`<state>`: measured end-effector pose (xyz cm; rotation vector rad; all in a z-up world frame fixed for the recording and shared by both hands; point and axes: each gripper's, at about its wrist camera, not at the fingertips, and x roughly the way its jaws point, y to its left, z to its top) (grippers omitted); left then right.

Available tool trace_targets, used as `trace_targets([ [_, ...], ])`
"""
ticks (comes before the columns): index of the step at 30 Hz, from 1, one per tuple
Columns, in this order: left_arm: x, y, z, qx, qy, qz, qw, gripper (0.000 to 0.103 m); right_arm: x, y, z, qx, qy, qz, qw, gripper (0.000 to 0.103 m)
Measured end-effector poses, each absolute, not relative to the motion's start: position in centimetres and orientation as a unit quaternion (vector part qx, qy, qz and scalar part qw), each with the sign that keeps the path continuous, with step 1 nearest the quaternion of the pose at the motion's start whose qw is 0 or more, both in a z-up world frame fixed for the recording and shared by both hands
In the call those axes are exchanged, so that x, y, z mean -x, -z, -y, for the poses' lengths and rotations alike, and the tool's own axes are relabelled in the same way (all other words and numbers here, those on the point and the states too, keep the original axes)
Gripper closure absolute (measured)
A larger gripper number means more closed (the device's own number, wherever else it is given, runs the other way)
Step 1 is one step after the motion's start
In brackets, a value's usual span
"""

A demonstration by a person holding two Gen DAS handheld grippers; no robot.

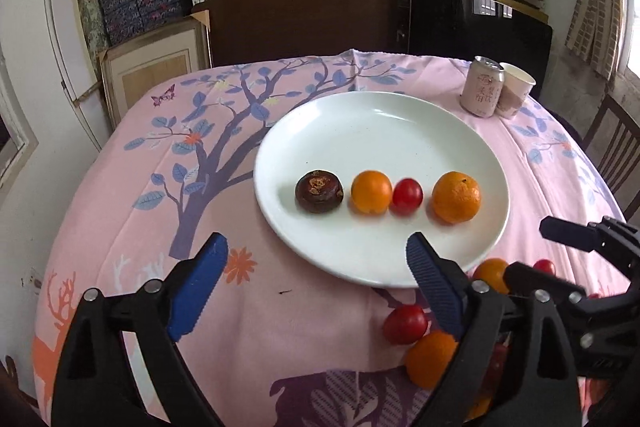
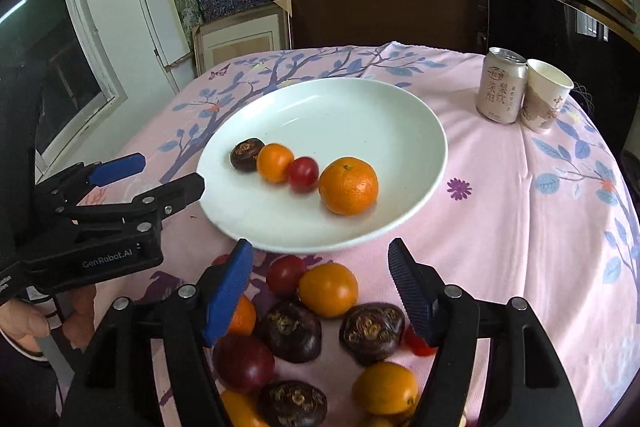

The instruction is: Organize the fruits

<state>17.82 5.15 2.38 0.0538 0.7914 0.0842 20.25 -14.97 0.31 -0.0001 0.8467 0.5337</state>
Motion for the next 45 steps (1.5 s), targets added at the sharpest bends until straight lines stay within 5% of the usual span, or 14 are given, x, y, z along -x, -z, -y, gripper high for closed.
trace_targets([
  [20,-4.4,1.2,-6.7,-0.063,-0.051,-0.419,0.905,0.012,-11.2,0.0,24.8,-0.061,-0.238,-0.386,0.889,0.028],
  [22,-4.2,2.0,-6.9,-0.055,-0.048,-0.428,0.901,0.023,-10.4,0.2,24.7,-0.051,-0.246,-0.390,0.886,0.028],
  [24,-4.6,2.8,-7.0,-0.042,-0.034,-0.448,0.892,0.070,-9.7,0.6,24.6,-0.040,-0.259,-0.402,0.877,0.028],
  [25,-4.8,3.3,-7.1,-0.034,-0.031,-0.460,0.887,0.075,-9.3,0.9,24.4,-0.034,-0.266,-0.410,0.872,0.028],
  [33,-4.5,3.2,-6.6,-0.040,-0.027,-0.453,0.890,0.076,-8.6,3.4,20.5,0.039,-0.277,-0.443,0.852,0.029],
  [34,-4.4,3.2,-6.7,-0.038,-0.026,-0.453,0.890,0.076,-8.8,3.7,20.0,0.043,-0.275,-0.445,0.851,0.030],
  [37,-4.3,3.0,-6.7,-0.035,-0.020,-0.456,0.889,0.076,-9.7,4.4,18.9,0.063,-0.253,-0.450,0.854,0.061],
  [45,-4.4,-0.7,-5.7,-0.061,0.000,-0.416,0.908,0.076,-8.0,-1.2,20.4,0.032,-0.301,-0.368,0.879,0.061],
])
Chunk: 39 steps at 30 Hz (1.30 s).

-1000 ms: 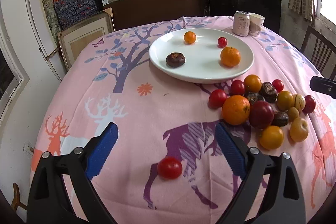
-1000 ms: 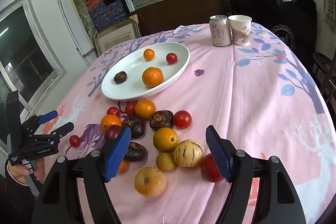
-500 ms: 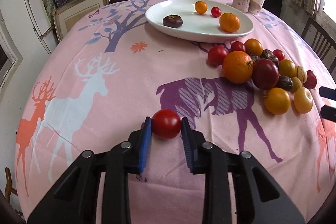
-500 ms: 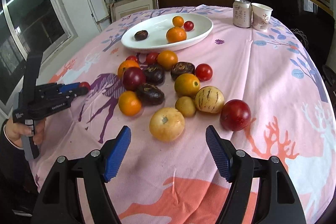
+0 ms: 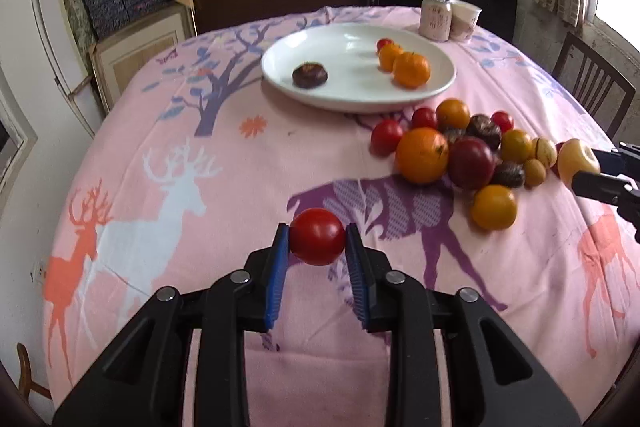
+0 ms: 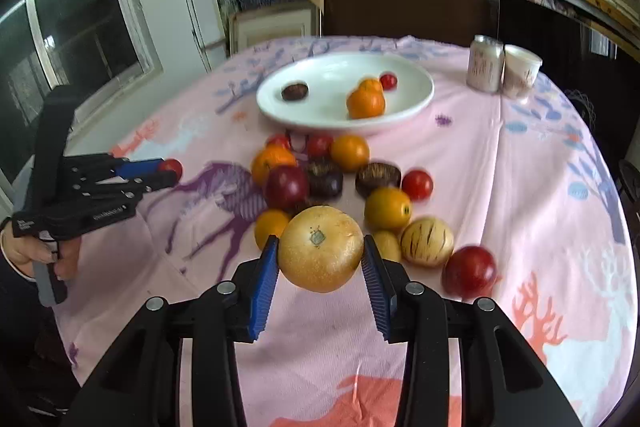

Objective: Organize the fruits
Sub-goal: 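Carry a cherry tomato to the plate with the left tool while the right tool places a yellow fruit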

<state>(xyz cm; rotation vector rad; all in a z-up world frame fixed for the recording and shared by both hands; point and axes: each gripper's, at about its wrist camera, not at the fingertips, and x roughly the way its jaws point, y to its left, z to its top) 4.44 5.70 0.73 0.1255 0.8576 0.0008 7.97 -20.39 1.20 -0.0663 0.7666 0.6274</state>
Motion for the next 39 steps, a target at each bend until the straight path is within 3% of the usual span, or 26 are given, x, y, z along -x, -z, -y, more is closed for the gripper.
trace_targets([
  [7,-9.2,-5.3,-3.2,-0.061,0.010,-0.355,0.933,0.076,-11.1,-6.5,18.1,0.017,-0.300,-0.264,0.916,0.061],
  [16,-19.3,-2.7,-4.4,0.010,-0.009,-0.390,0.921,0.076,-19.4,-2.4,11.2,0.049,-0.285,-0.353,0.890,0.061],
  [23,-22.1,-0.4,-5.4,0.025,-0.019,-0.414,0.910,0.075,-21.8,0.7,8.8,0.080,-0.270,-0.391,0.876,0.061],
  [25,-22.4,-0.2,-5.5,0.029,-0.029,-0.420,0.906,0.067,-22.0,1.0,7.9,0.098,-0.267,-0.395,0.873,0.055],
  [26,-22.3,-0.3,-5.6,0.033,-0.037,-0.416,0.908,0.046,-22.0,1.0,7.7,0.111,-0.260,-0.394,0.875,0.041],
  [27,-21.8,-0.6,-5.7,0.032,-0.042,-0.401,0.914,0.032,-21.7,0.8,7.9,0.112,-0.249,-0.385,0.882,0.038],
  [29,-20.9,-1.4,-5.5,0.013,-0.057,-0.376,0.925,0.025,-21.2,0.4,9.1,0.084,-0.259,-0.379,0.885,0.037],
  [39,-16.4,-2.0,-4.1,-0.013,-0.039,-0.381,0.923,0.019,-17.5,-0.8,17.4,-0.020,-0.267,-0.391,0.881,0.037],
])
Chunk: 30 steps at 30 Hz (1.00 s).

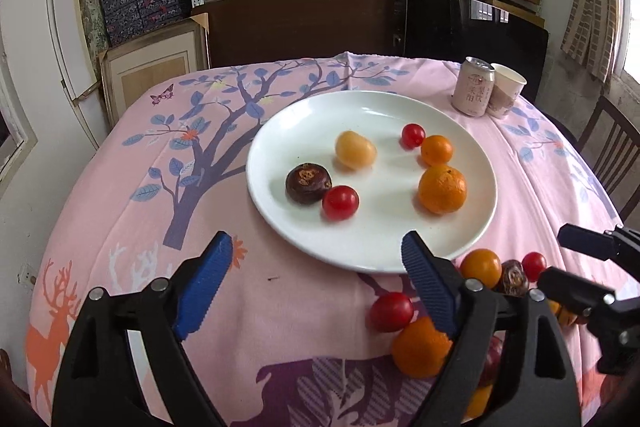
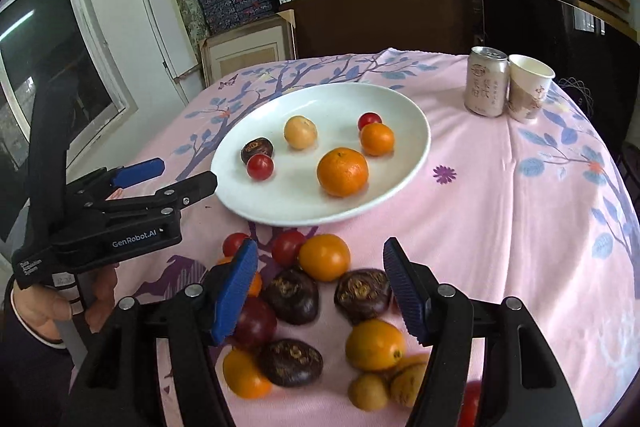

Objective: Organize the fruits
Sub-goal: 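Carry a cherry tomato to the plate with the left tool while the right tool places a yellow fruit, then place a red plum on the plate with the left tool while the right tool places an orange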

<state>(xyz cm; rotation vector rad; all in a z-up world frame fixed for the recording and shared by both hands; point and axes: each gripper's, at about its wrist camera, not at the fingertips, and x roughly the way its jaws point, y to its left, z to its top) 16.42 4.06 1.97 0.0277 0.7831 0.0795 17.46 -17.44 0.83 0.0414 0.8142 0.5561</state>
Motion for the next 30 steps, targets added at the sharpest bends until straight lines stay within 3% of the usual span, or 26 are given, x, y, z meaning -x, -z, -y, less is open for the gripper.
trace_targets([
  [9,-12.5,-0.7,-3.4,-0.005,-0.031,-0.394,0.918,0.019,-11.5,-0.2,19.7,-0.008,-0.305,-0.405,0.862,0.037],
  [18,-9.9,0.2,-4.3,-0.004,-0.039,-0.404,0.914,0.019,-8.7,3.2,15.6,0.034,-0.334,-0.453,0.825,0.039],
  [24,-8.7,0.5,-4.9,-0.011,-0.036,-0.403,0.914,0.019,-10.2,4.9,12.2,0.068,-0.309,-0.469,0.824,0.050],
  [26,-8.5,0.8,-4.7,-0.019,-0.032,-0.408,0.912,0.019,-10.6,4.8,12.1,0.065,-0.297,-0.460,0.834,0.064],
  [30,-8.3,1.5,-3.7,-0.042,-0.017,-0.414,0.909,0.019,-10.6,4.8,13.0,0.037,-0.324,-0.458,0.827,0.064],
])
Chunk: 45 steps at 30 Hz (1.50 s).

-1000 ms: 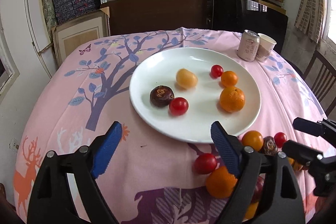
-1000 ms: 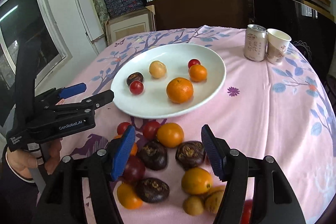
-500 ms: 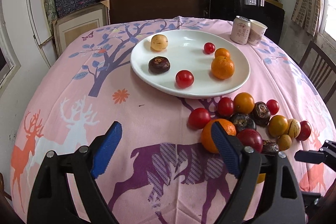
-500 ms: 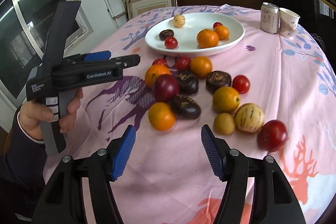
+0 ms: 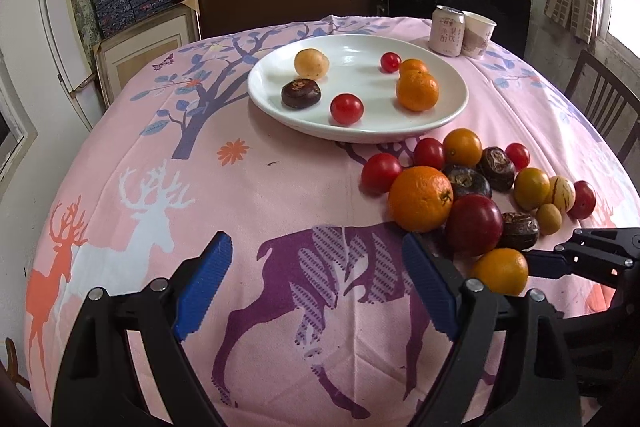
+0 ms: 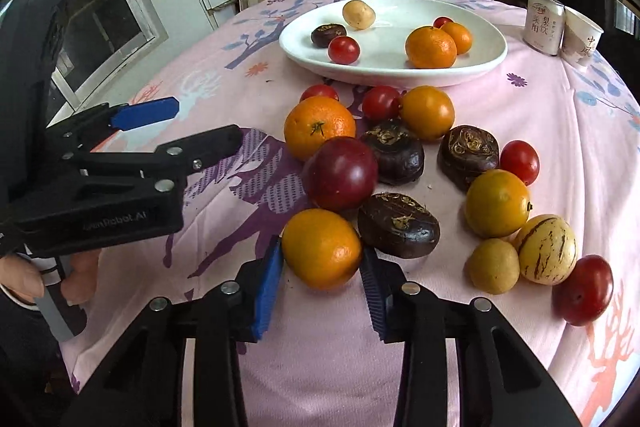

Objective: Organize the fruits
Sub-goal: 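Place a red plum on the plate with the left tool while the right tool places an orange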

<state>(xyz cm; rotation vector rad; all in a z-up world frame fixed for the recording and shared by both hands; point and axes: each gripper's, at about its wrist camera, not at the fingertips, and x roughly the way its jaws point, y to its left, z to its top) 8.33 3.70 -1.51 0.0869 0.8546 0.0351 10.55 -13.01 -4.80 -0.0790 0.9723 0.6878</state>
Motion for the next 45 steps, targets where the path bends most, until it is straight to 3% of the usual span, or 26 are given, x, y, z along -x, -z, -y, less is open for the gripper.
trace_targets([
  [13,-7.4,1.5,1.8,-0.056,0.035,-0.433,0.899,0.019,-11.3,2.9,22.4,-0.109,-0.332,-0.404,0.845,0.064],
  [22,-5.2,1.1,4.5,-0.071,0.074,-0.426,0.899,0.019,-11.1,2.5,23.7,-0.125,-0.342,-0.392,0.845,0.064],
  [23,-5.2,1.5,5.0,-0.083,0.078,-0.427,0.897,0.021,-11.0,2.5,23.7,-0.126,-0.342,-0.392,0.845,0.064],
  [26,-6.4,3.2,5.8,-0.092,0.089,-0.451,0.883,0.045,-10.8,2.4,23.8,-0.128,-0.342,-0.391,0.845,0.064],
  [32,-9.1,4.6,5.3,-0.066,0.082,-0.465,0.879,0.049,-11.1,2.9,23.7,-0.130,-0.338,-0.401,0.841,0.064],
  [34,-9.5,4.6,5.1,-0.051,0.092,-0.466,0.879,0.055,-11.2,3.0,23.6,-0.129,-0.338,-0.401,0.842,0.064],
  [35,-9.5,4.5,5.0,-0.042,0.100,-0.465,0.879,0.063,-11.2,3.0,23.6,-0.129,-0.339,-0.401,0.841,0.064],
  [45,-6.6,1.2,3.3,-0.045,0.101,-0.424,0.899,0.064,-10.6,2.2,23.5,-0.123,-0.316,-0.374,0.863,0.064],
])
